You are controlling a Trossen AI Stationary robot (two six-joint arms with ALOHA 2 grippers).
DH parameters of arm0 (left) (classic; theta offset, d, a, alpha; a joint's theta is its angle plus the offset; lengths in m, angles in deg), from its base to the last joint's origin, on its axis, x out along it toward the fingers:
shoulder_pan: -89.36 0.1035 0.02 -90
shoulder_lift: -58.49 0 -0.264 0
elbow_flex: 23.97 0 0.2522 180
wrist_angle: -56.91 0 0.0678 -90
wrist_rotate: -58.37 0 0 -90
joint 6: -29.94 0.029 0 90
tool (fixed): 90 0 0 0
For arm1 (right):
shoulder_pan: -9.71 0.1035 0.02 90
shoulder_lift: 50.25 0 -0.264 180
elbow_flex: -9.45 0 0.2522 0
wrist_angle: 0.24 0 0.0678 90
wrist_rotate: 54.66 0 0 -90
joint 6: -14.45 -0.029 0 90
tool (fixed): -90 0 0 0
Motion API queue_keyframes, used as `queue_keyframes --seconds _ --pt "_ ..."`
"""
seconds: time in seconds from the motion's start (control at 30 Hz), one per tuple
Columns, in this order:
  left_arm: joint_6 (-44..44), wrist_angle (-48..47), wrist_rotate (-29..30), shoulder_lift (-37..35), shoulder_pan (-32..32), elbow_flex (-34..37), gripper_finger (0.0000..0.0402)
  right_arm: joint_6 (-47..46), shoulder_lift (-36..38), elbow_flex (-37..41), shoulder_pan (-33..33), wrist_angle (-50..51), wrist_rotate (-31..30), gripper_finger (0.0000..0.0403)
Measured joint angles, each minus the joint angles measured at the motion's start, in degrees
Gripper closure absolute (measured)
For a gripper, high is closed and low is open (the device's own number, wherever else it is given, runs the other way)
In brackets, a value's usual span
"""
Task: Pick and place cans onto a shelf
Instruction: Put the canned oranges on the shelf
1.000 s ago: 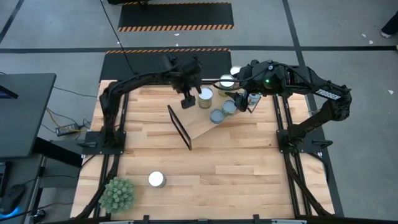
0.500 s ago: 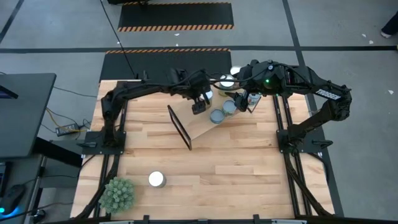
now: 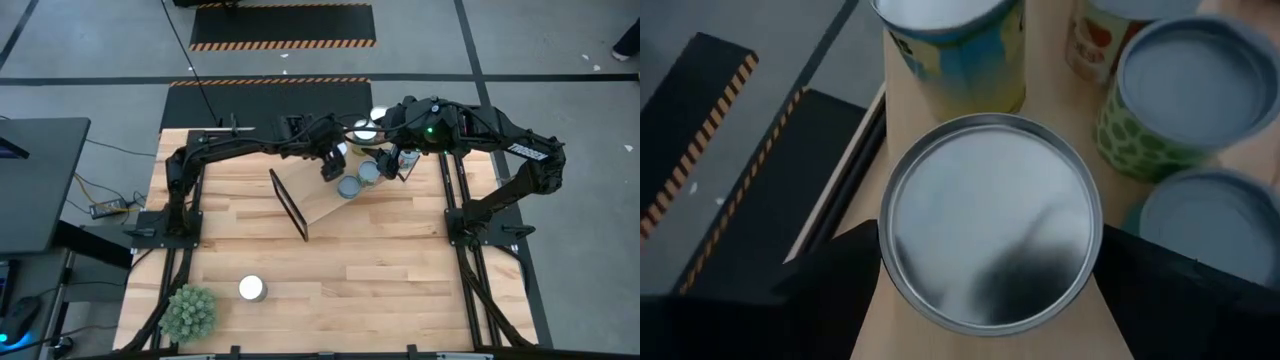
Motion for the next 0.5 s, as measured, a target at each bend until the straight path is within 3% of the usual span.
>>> queue_keyframes --seconds 0.5 --pt "-1.9 6.6 -0.1 0.0 0.1 0.0 0.0047 -0.7 0.0 0.0 0.4 0.0 0.1 0.0031"
